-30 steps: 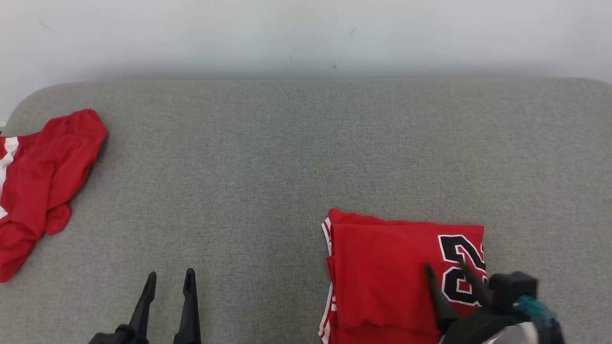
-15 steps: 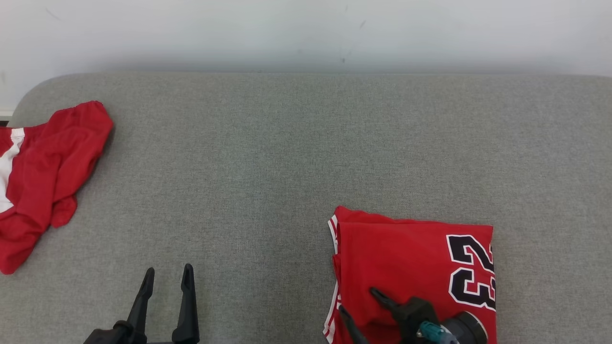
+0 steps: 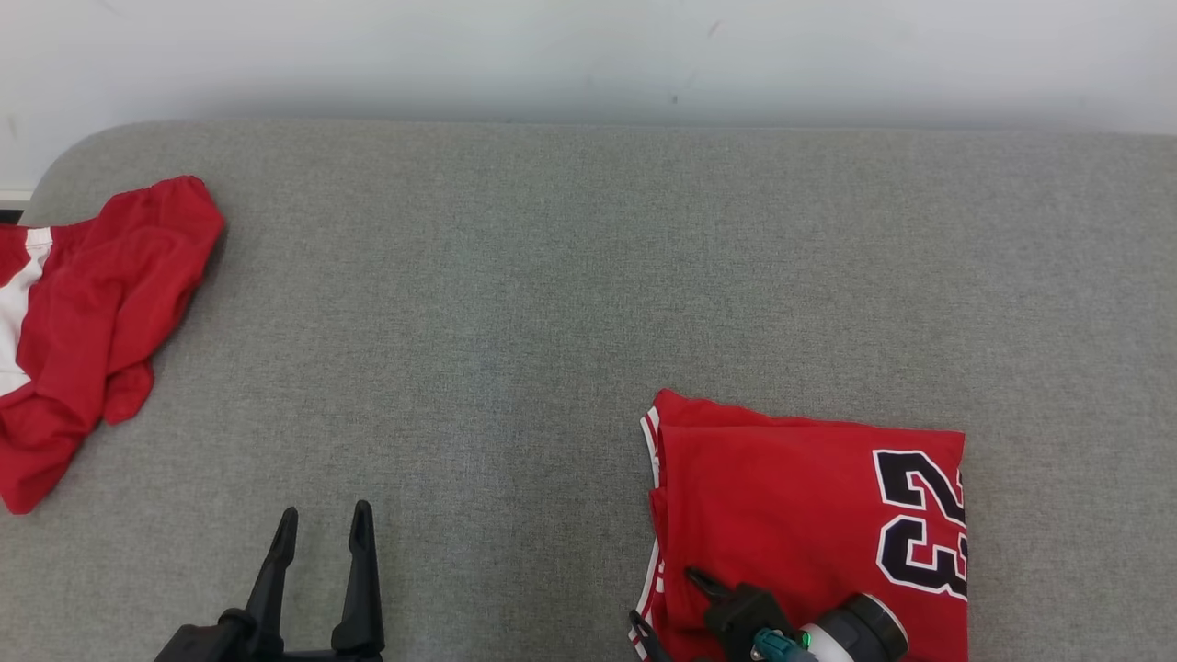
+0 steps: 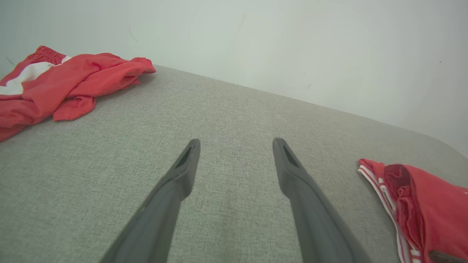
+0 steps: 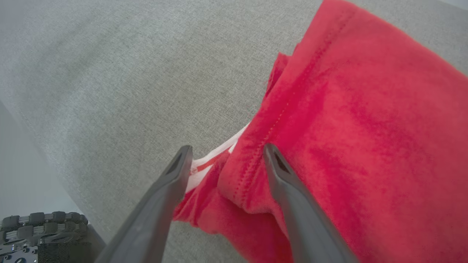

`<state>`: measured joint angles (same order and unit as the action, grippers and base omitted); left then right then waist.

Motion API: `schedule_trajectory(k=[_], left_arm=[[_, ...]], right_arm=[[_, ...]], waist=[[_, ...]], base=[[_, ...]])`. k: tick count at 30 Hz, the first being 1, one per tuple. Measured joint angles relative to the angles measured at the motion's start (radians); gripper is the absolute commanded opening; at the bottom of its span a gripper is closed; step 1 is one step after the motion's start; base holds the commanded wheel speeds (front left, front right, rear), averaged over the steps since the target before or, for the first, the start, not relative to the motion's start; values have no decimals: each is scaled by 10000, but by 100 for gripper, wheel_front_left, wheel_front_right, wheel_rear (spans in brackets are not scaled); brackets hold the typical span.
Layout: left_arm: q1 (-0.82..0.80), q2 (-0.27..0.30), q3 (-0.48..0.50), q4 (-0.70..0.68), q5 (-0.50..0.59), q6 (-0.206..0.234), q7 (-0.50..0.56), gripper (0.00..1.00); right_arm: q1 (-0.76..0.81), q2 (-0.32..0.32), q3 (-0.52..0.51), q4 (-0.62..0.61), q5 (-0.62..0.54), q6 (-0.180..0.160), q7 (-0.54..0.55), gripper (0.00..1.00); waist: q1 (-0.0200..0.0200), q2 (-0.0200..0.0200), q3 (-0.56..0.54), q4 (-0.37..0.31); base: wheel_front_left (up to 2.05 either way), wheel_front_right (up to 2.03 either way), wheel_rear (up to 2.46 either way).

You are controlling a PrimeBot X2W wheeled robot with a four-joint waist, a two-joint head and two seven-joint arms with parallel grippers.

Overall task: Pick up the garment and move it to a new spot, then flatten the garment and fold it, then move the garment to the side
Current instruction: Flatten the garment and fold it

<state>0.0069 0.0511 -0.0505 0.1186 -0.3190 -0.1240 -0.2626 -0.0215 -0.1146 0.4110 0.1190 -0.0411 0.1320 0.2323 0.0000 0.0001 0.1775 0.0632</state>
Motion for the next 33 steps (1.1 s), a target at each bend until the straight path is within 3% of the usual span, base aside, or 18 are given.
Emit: schedule_trajectory(k=[1, 2, 3, 5, 6, 7, 8, 18, 19, 20, 26, 33], left_arm=[[-12, 0, 6, 13, -4, -2, 0, 100], [-29, 0, 10, 23, -10, -2, 0, 100], [-59, 0, 10, 38, -12, -4, 0, 100], [-73, 0, 6, 54, -12, -4, 0, 100], [-73, 0, 6, 59, -13, -4, 0, 100], [-73, 0, 4, 63, -19, -4, 0, 100], [-73, 0, -6, 71, -27, -4, 0, 100], [-50, 0, -33, 104, -25, -6, 0, 100], [-37, 0, -38, 105, -25, -8, 0, 100], [-16, 0, -44, 105, -25, -8, 0, 100], [135, 0, 12, 96, 6, -8, 0, 100], [349, -2, 199, -44, 109, 8, 0, 100]], right_arm=[[-11, 2, -8, 50, -81, 0, 50, 100], [-16, 8, -10, 84, -115, 0, 50, 93], [-67, 27, -4, 199, -157, 0, 134, 51], [-108, 56, -8, 284, -167, 0, 144, 29], [-122, 77, -19, 332, -167, 0, 174, 7], [-129, 100, -40, 364, -167, -2, 201, 7], [-134, 127, -54, 397, -167, -2, 217, 0], [-215, 385, 228, 491, 228, -2, 50, 0], [-213, 408, 228, 504, 291, 0, 44, 44], [-202, 435, 184, 516, 393, 0, 33, 100], [-29, 577, -84, 52, 1239, 0, -305, 100], [127, 617, -1338, -1363, 2161, 0, -1204, 100]], waist=[[0, 0, 6, 6], [0, 0, 11, 9], [0, 0, 20, 7], [0, 0, 23, 2], [0, 0, 24, -2], [0, 0, 23, -4], [0, 0, 18, -3], [0, -1, -143, 21], [0, -1, -161, 20], [0, 0, -179, 19], [0, 0, -325, -28], [0, 0, -610, -262]], base=[[0, 0, 0], [0, 0, 0], [0, 0, 0], [0, 0, 0], [0, 0, 0], [0, 0, 0], [0, 0, 0], [0, 0, 0], [0, 0, 0], [0, 0, 0], [0, 0, 0], [0, 0, 0]])
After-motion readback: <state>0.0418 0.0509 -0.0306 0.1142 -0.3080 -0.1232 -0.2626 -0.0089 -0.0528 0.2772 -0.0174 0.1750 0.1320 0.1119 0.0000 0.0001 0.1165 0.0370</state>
